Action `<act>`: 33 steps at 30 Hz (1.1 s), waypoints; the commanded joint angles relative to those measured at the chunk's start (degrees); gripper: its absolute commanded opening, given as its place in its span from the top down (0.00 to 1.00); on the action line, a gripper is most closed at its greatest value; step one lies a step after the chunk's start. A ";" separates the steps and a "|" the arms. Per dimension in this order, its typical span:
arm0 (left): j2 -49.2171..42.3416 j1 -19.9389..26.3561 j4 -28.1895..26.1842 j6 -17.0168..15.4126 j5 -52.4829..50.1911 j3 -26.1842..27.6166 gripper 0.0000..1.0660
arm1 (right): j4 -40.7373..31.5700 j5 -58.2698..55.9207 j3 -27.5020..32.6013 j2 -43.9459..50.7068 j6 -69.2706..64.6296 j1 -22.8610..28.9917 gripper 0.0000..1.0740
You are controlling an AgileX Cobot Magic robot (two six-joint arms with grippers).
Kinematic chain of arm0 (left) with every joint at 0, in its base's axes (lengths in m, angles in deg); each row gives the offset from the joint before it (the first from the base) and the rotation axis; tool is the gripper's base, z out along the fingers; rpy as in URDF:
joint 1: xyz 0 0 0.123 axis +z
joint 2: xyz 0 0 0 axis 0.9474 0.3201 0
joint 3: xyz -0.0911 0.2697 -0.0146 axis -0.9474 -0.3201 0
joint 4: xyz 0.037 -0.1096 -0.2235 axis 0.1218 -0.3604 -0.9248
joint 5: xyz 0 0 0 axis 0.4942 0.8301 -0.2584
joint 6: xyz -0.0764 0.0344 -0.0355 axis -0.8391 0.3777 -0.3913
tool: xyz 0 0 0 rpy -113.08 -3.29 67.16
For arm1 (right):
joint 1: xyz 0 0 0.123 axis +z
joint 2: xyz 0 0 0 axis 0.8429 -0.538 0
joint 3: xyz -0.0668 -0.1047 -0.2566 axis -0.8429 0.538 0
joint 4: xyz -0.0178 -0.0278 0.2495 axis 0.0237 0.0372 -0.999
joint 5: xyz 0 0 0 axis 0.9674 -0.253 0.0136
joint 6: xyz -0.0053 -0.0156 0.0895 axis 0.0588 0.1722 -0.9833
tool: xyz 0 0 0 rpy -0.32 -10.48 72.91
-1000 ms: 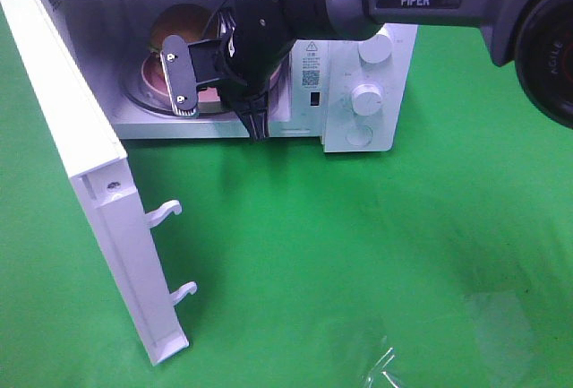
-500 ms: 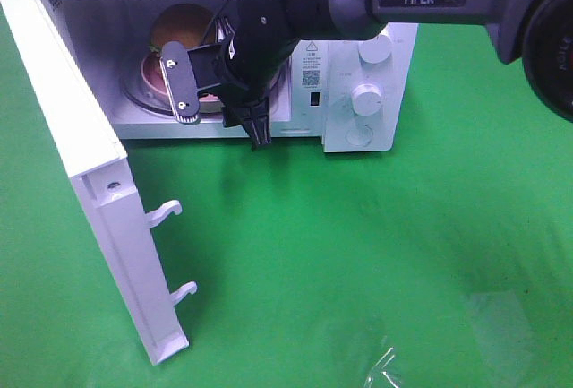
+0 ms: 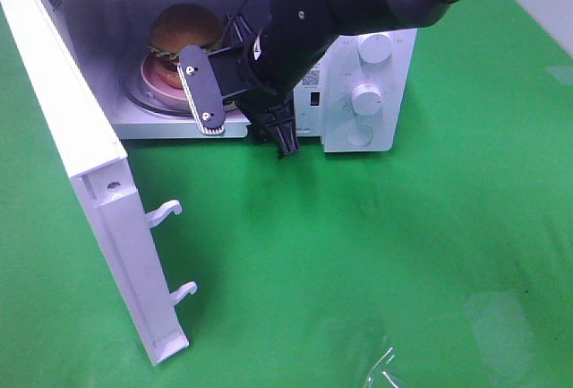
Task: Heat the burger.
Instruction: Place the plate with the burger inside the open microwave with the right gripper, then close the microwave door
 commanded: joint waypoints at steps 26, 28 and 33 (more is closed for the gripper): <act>-1.03 -0.29 -0.29 -0.06 -0.74 0.00 0.08 | -2.18 -0.52 34.66 30.65 -26.41 -0.11 0.32; -1.03 -0.29 -0.29 -0.06 -0.74 0.00 0.08 | -2.18 -1.09 36.61 33.46 -31.46 -0.11 0.32; -1.03 -0.29 -0.29 -0.06 -0.74 0.00 0.08 | -2.18 -4.98 40.05 39.48 -48.13 -0.11 0.32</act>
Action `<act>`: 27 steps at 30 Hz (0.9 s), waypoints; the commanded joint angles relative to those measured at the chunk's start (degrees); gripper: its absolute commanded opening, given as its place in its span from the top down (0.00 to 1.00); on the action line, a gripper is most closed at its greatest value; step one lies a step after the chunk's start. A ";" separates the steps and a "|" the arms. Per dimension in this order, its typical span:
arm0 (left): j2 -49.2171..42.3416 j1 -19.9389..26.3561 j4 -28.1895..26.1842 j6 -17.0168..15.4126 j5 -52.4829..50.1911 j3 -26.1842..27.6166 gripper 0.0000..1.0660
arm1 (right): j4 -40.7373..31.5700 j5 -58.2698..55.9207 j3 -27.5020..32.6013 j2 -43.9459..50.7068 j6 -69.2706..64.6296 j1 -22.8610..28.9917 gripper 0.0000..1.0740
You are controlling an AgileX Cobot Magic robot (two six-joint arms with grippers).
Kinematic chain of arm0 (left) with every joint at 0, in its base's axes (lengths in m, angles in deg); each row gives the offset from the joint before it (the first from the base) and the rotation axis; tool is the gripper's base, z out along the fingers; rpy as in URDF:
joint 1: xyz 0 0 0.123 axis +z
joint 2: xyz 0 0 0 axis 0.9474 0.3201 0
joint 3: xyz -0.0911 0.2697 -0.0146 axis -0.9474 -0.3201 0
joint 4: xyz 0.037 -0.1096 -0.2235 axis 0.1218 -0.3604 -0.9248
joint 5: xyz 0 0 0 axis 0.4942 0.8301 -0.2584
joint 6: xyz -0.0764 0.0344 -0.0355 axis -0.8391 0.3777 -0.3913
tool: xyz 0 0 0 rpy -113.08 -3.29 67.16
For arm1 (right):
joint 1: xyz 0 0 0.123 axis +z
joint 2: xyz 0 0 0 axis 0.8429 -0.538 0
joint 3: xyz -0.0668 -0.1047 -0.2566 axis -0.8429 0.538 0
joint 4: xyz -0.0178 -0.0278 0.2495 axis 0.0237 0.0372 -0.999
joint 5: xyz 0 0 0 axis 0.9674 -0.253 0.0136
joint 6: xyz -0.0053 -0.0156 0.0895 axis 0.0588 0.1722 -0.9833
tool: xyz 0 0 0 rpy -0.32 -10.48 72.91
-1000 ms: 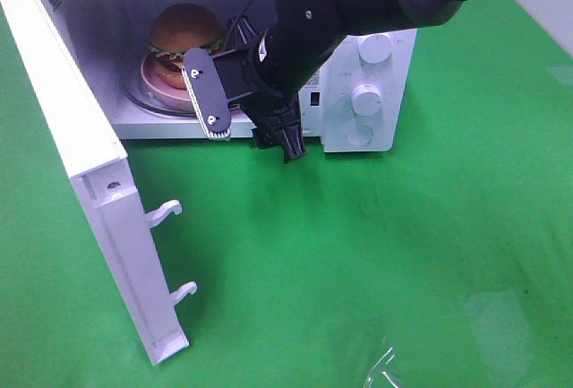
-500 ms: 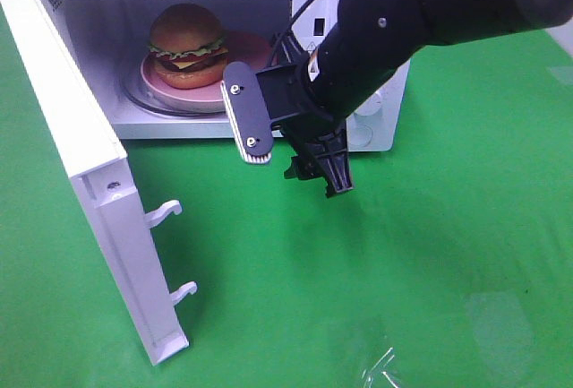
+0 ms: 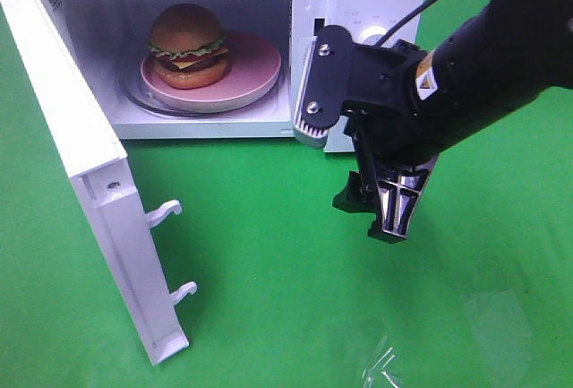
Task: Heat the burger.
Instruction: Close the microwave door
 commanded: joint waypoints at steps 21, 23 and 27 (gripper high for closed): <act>-1.03 -0.29 -0.29 -0.06 -0.74 0.00 0.08 | -0.11 -30.42 3.78 23.55 -35.35 -0.11 0.28; -1.03 -0.29 -0.29 -0.06 -0.74 0.00 0.08 | -0.11 -31.80 3.78 26.30 -35.70 -0.11 0.29; -1.03 -0.29 -0.29 -0.06 -0.74 0.00 0.08 | -0.11 -35.01 3.84 31.05 -36.61 -0.11 0.29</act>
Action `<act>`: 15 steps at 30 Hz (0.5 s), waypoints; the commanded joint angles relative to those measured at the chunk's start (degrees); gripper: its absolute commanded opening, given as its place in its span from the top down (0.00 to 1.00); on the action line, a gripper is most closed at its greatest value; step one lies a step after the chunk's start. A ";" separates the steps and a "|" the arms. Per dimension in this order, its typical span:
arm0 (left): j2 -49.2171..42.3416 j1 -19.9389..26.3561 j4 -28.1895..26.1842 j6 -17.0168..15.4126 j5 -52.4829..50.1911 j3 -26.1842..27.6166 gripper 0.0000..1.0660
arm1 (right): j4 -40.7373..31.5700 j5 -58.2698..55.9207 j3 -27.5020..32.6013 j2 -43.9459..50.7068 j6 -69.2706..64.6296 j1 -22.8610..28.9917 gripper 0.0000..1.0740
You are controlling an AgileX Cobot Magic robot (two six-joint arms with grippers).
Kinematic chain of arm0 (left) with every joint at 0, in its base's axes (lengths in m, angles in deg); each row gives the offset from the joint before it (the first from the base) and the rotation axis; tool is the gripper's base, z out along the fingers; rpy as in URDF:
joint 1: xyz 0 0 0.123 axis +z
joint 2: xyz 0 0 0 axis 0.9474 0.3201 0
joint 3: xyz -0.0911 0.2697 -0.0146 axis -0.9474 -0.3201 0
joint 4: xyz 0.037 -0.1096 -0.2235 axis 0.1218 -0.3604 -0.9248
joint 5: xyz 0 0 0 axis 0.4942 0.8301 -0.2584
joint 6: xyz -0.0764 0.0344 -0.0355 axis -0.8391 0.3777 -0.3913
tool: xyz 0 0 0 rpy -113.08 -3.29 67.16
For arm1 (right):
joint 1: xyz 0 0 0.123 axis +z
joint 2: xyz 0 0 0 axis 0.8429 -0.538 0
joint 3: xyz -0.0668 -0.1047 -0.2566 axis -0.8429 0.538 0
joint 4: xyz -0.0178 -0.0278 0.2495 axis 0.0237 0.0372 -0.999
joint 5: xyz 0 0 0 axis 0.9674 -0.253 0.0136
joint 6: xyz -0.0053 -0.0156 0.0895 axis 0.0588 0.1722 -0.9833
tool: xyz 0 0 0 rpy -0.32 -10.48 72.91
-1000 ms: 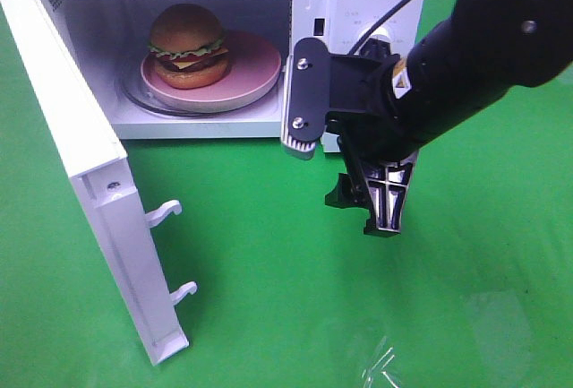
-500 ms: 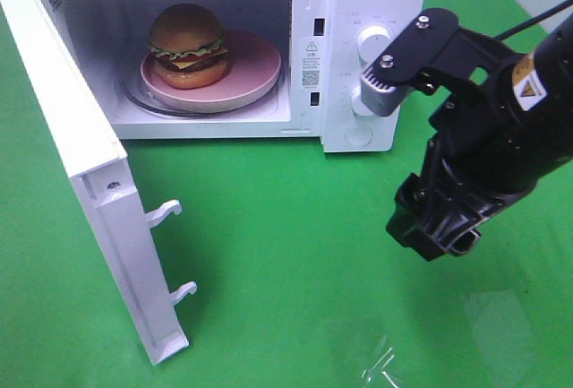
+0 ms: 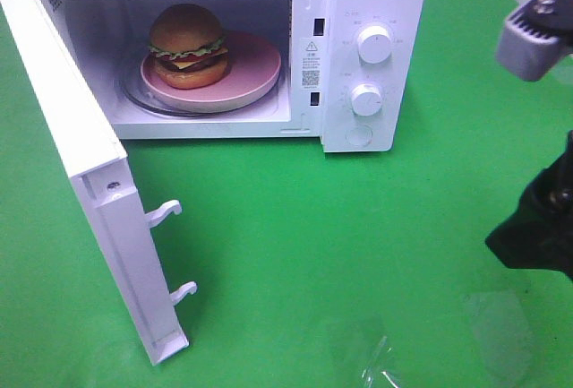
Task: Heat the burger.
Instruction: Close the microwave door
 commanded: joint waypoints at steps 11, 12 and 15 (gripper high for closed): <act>-1.03 -0.29 -0.29 -0.06 -0.74 0.00 0.08 | 0.46 -7.10 8.42 20.23 -4.98 -4.41 0.29; -1.03 -0.29 -0.29 -0.06 -0.74 0.00 0.08 | 0.46 -7.33 9.00 21.54 -4.98 -6.02 0.29; -1.03 -0.29 -0.29 -0.06 -0.74 0.00 0.08 | 0.17 -7.85 10.20 25.21 -4.87 -11.06 0.29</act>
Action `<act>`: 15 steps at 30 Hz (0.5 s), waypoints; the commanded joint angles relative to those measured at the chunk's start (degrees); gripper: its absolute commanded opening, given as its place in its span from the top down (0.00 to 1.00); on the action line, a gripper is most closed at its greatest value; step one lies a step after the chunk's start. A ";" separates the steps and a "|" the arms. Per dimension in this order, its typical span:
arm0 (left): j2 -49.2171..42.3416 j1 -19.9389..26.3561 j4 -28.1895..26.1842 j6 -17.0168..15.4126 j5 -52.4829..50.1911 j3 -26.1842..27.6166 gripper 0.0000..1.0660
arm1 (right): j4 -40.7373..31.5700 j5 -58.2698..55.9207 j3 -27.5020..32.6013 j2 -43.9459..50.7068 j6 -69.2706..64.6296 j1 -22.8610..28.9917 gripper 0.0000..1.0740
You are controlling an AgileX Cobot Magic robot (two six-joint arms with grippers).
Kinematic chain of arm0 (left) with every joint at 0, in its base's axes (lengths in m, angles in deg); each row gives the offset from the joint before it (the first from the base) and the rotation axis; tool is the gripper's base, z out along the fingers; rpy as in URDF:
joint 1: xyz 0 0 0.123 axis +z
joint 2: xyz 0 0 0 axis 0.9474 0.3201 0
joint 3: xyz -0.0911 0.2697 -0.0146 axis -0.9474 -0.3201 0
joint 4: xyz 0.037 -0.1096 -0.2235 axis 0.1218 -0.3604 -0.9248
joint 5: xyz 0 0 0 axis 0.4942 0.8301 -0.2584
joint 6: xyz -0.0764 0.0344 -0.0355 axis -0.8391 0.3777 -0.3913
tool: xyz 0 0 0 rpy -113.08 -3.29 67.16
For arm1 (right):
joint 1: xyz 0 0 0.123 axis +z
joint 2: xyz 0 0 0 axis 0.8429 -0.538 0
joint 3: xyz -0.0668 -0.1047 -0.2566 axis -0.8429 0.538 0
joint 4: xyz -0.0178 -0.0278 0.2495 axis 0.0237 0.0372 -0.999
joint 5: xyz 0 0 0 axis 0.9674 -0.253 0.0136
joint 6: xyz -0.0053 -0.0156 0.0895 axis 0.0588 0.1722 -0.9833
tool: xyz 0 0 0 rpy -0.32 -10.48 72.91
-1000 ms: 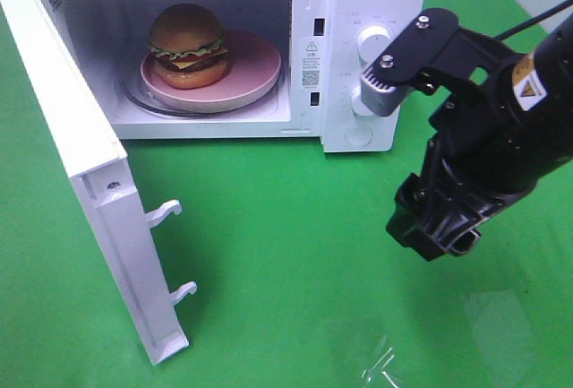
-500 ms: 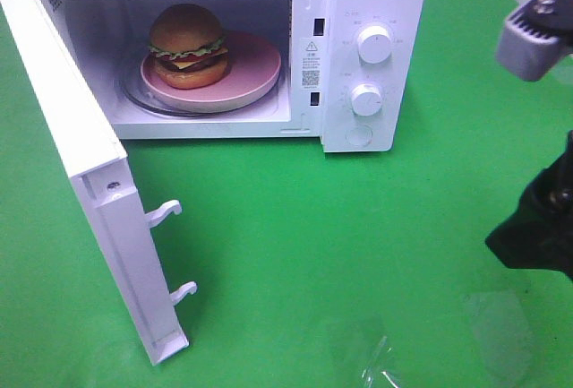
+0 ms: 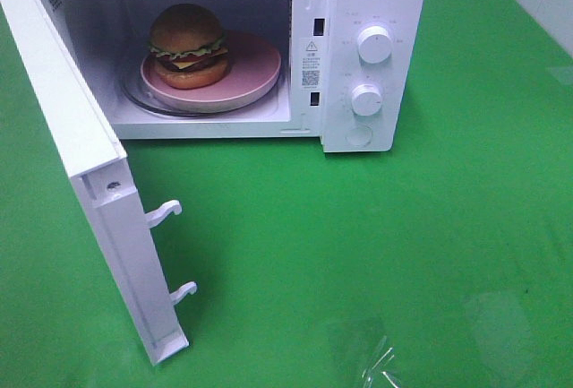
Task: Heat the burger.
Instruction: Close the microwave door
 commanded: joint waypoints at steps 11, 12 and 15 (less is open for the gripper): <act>-1.03 -0.29 -0.29 -0.06 -0.74 0.00 0.08 | -0.11 1.38 4.41 17.99 -0.69 -14.90 0.29; -1.03 -0.29 -0.29 -0.06 -0.74 0.00 0.08 | -0.11 1.38 4.41 17.99 -0.69 -14.90 0.29; -1.03 -0.29 -0.29 -0.06 -0.74 0.00 0.08 | -0.69 3.67 5.67 23.20 -0.80 -19.14 0.29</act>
